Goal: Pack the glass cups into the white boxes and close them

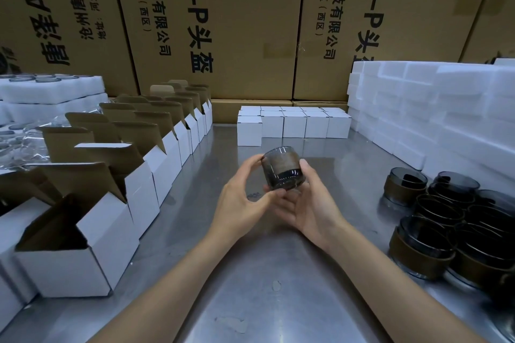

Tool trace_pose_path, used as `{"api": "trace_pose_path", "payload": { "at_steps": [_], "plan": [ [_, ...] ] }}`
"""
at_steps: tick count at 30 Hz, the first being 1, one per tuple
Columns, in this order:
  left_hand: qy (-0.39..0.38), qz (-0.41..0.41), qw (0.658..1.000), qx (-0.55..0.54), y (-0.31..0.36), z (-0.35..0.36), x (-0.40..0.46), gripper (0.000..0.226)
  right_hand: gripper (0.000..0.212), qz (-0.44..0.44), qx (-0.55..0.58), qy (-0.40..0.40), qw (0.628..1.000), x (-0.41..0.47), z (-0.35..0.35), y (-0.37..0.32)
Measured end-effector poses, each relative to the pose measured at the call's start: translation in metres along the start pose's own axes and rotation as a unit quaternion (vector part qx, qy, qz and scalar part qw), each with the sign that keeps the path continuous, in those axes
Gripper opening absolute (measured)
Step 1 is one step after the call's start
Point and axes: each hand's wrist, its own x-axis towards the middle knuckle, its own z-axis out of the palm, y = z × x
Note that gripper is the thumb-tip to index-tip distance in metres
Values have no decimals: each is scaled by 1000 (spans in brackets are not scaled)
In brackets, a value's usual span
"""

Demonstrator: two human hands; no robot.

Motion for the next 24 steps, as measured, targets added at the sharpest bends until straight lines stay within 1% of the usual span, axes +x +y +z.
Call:
{"api": "trace_pose_path", "payload": {
  "at_steps": [1,3,5,7,10,12,14,16,19,21,22,24],
  "plan": [
    [-12,-7,1000,2,0,0,0,79,54,-30,17,19,999,0,1,2],
    [-24,-24,999,-5,2,0,-1,98,65,-82,28,58,995,0,2,4],
    [-21,-22,1000,-9,3,0,-2,103,78,-105,31,76,991,0,3,4],
    [-6,3,1000,6,3,-1,-2,96,84,-117,30,84,989,-1,2,3],
    [5,55,998,43,1,0,-2,86,86,-133,14,92,987,-1,2,4],
    [3,77,995,68,1,0,-2,82,88,-148,-20,99,984,1,2,6],
    [16,80,994,77,1,0,-2,70,90,-162,-80,107,978,2,1,8],
    [34,65,995,65,1,1,-2,60,85,-165,-126,100,973,2,1,8],
    [33,49,997,50,-1,1,-1,60,79,-150,-118,73,979,2,-1,4],
    [31,43,997,47,-2,1,0,61,72,-146,-126,70,979,2,-2,1],
    [28,42,998,45,-2,1,0,60,64,-158,-147,75,974,3,-3,2],
    [16,44,998,41,-3,1,-1,58,42,-203,-211,86,952,4,-3,5]
  ]
}}
